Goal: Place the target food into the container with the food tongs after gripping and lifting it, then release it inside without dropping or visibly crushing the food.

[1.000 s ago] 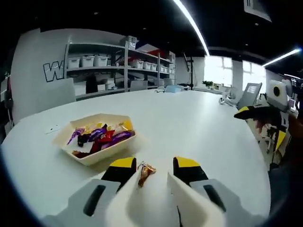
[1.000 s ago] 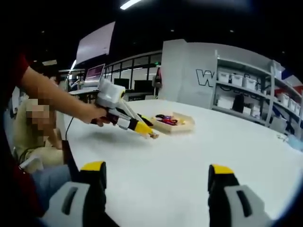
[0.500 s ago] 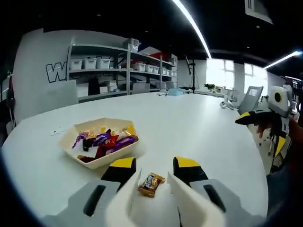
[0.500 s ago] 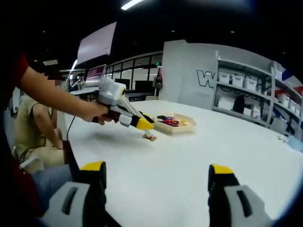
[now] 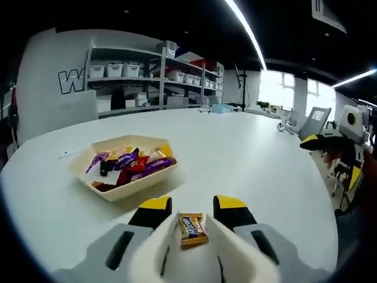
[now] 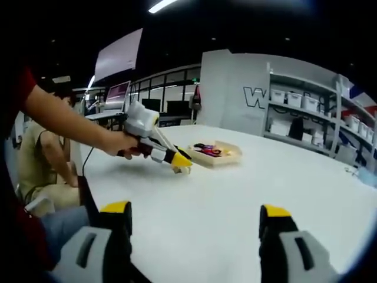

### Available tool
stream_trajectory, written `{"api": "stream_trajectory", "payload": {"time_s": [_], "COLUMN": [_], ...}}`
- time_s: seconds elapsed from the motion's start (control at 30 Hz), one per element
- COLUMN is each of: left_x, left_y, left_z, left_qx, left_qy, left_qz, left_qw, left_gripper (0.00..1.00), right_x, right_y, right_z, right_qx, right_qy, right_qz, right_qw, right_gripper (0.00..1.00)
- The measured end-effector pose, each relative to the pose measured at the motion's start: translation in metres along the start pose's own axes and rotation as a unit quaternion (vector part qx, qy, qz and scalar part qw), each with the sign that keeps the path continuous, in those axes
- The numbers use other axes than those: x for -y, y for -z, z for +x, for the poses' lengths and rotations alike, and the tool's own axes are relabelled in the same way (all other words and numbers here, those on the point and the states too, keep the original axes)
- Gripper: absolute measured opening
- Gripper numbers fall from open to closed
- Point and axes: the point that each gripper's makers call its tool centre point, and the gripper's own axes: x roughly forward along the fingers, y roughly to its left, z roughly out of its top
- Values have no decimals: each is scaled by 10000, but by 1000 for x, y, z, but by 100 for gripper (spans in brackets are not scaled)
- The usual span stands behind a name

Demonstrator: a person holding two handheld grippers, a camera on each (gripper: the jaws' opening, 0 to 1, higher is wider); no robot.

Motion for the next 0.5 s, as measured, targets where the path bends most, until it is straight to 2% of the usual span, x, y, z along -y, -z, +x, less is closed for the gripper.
{"api": "stream_trajectory", "payload": {"time_s": [0.03,0.17,0.3,0.37,0.5], "left_x": [0,-3,-7,-10,-12], "left_y": [1,1,1,1,0], "left_z": [0,-1,-1,-1,-2], "left_qx": [17,139,232,266,266], "left_qy": [19,-3,-48,-135,-139], "left_qz": [-205,-191,-433,-852,-715], "left_qw": [9998,9997,9988,9959,9970], "left_gripper": [24,23,21,18,18], "right_x": [0,-1,-1,-2,-2], "right_y": [0,1,1,-1,-2], "right_z": [0,0,1,1,0], "right_qx": [-2,-13,-18,-2,11], "right_qy": [-4,-10,-18,-24,-20], "right_qz": [-1,6,1,-12,-15], "right_qw": [10000,10000,10000,10000,10000], "right_gripper": [88,88,88,88,88]}}
